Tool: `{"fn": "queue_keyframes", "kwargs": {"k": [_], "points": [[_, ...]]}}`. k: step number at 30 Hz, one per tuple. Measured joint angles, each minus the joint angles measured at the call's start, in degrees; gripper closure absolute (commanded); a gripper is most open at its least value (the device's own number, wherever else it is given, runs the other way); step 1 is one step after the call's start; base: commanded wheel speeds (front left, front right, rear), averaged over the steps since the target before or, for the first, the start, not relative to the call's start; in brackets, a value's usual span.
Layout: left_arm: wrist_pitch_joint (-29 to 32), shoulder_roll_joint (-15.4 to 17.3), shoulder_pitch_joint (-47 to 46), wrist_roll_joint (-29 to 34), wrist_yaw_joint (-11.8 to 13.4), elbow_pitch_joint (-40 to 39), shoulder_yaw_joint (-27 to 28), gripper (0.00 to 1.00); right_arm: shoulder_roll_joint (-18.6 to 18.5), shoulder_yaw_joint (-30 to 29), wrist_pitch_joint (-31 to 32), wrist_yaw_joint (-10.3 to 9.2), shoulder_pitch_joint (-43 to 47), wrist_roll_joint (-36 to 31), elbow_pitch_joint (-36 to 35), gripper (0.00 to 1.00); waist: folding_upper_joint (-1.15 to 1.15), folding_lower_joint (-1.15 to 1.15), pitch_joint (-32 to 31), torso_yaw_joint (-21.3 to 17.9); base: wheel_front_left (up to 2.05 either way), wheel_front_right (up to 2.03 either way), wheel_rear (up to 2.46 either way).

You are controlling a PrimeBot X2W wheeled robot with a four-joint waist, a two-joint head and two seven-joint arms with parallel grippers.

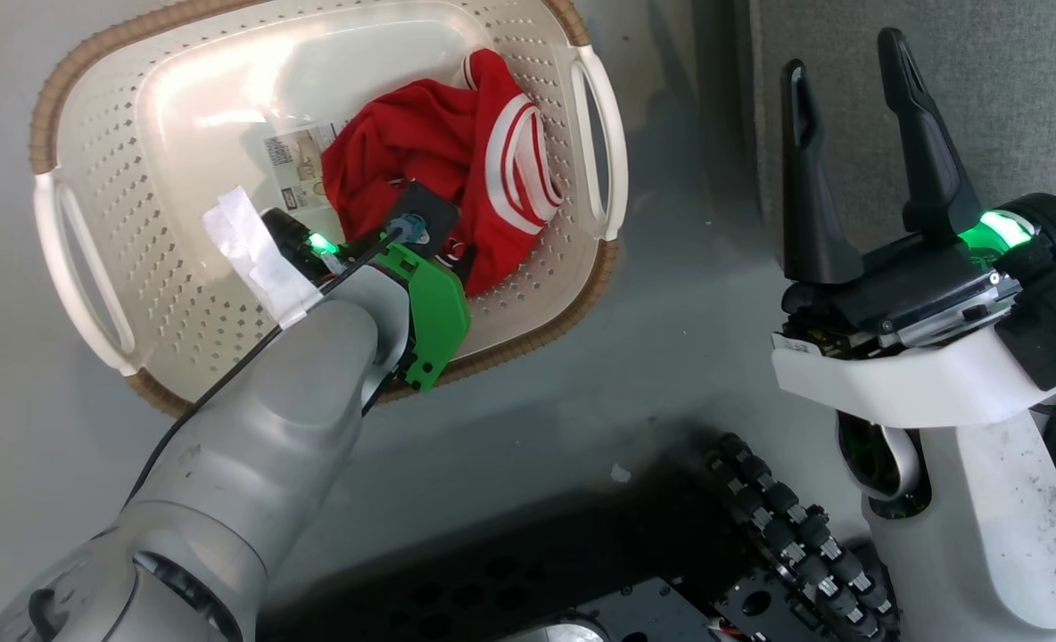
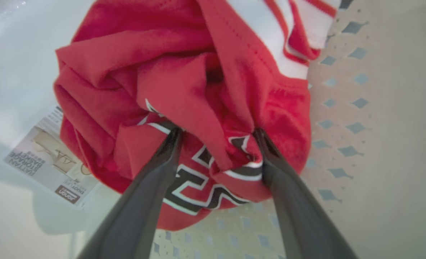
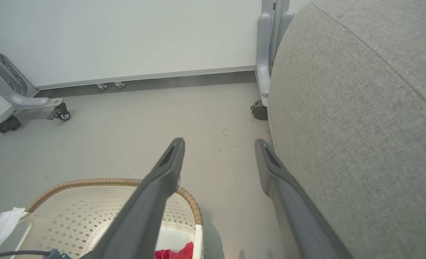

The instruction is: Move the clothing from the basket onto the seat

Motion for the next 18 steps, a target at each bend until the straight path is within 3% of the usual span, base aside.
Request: {"fn": "queue_keyframes", "kwargs": {"k": [3, 4, 5, 6, 18], "points": [[0.93, 0.01, -0.82, -0.9, 0.0, 1.22, -0.8, 0.0, 0.0, 0.01, 0.01, 0.0, 0.03, 0.27, -0.23, 0.0, 0.0, 0.0, 0.55, -0.55, 0.0, 0.0, 0.0], [1.34, 0.01, -1.21, -1.14, 0.0, 2.08, -1.0, 0.2, -0.01, -0.03, 0.01, 0.0, 0.05, 0.27, -0.3, 0.0, 0.0, 0.0, 0.72, -0.64, 0.0, 0.0, 0.0], [1.49, 0.12, -1.48, -1.33, 0.0, 2.45, -1.22, 0.75, 0.0, -0.03, 0.0, 0.0, 0.05, 0.29, -0.31, 0.0, 0.0, 0.0, 0.85, -0.7, 0.0, 0.0, 0.0], [1.49, 0.13, -1.71, -1.55, 0.0, 2.96, -1.22, 1.0, 0.0, -0.04, 0.0, 0.0, 0.05, 0.27, -0.31, 0.0, 0.0, 0.0, 0.91, -0.73, 0.0, 0.0, 0.0], [-4.52, 0.11, -3.12, -1.67, 0.12, 5.75, -2.25, 1.0, 0.01, -0.11, 0.0, 0.0, 0.01, -0.77, -0.44, 0.0, 0.0, 0.0, -1.19, 0.26, 0.0, 0.0, 0.0]]}}
